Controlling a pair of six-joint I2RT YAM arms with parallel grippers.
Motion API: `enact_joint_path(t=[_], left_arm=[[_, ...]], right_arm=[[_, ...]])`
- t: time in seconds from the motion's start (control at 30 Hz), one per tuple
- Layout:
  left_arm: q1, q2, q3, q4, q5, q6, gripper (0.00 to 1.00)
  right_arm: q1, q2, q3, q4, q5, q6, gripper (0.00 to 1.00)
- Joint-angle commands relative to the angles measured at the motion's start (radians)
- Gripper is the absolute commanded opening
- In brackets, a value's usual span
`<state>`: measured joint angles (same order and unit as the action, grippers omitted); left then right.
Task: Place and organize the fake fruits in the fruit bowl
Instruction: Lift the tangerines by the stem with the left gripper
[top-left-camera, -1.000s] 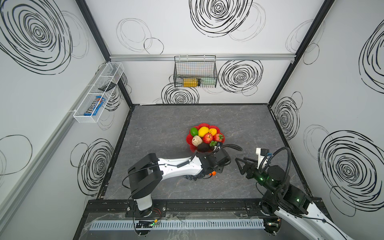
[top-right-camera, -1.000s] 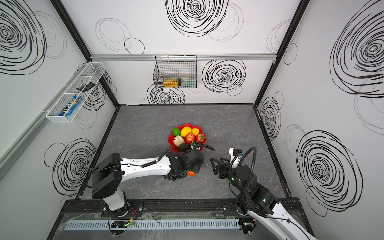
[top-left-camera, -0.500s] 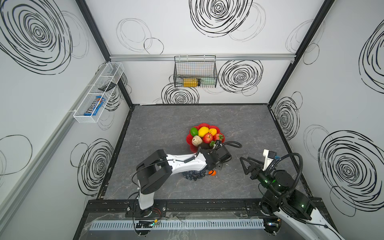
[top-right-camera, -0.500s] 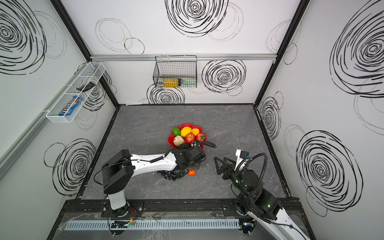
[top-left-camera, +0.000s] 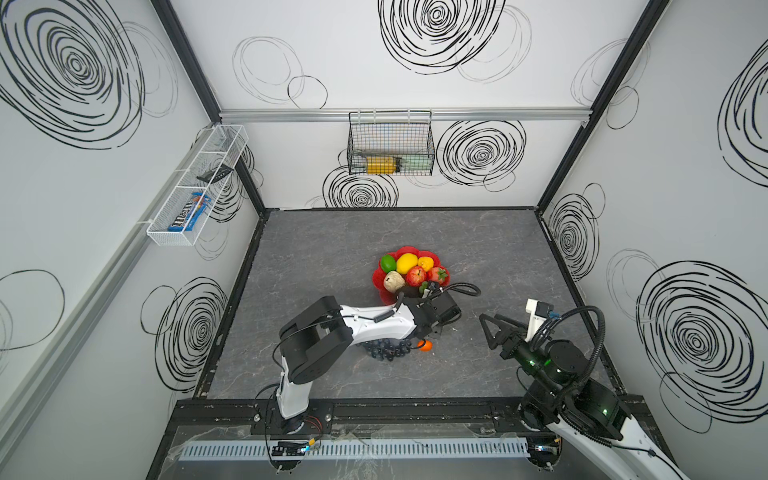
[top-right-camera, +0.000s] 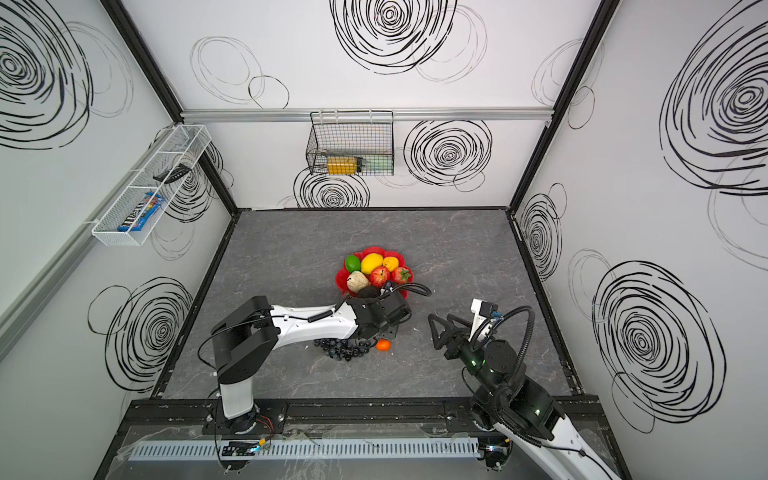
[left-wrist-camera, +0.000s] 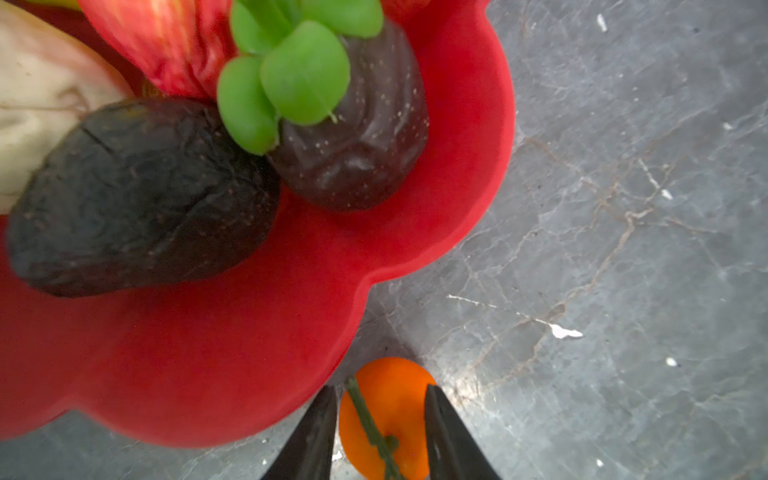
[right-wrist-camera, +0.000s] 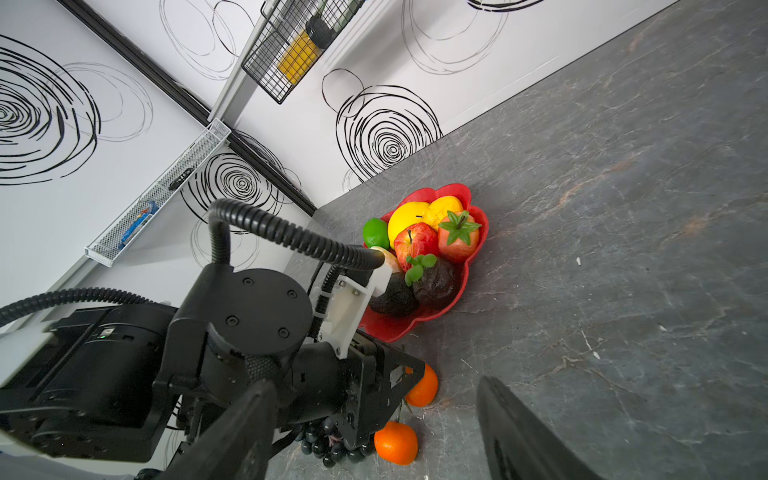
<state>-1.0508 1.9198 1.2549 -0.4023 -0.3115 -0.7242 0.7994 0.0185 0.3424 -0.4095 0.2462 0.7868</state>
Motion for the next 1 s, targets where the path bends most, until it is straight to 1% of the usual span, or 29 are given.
enact_joint_path(t=[0.0,0.57,0.83,0.97], left_arm=[[0.007,0.015,0.029,0.001,-0.018,-0.006,0.36],[-0.014,-0.020,0.011,0.006,-0.044,-0.006,0.16],[-0.058,-0.109,-0.051,0.049,-0.061,-0.003,0.07],[-0.095,-0.166,-0.097,0.085,-0.101,-0.002,0.04]], right_arm=[[0.002,-0.011,-0.015,-0.003,-0.003,0.006,0.80],[0.003,-0.007,-0.016,-0.001,-0.011,0.008,0.81],[0.003,-0.007,-0.007,-0.007,-0.004,0.014,0.81],[0.004,-0.007,-0.006,-0.010,0.004,0.016,0.81]])
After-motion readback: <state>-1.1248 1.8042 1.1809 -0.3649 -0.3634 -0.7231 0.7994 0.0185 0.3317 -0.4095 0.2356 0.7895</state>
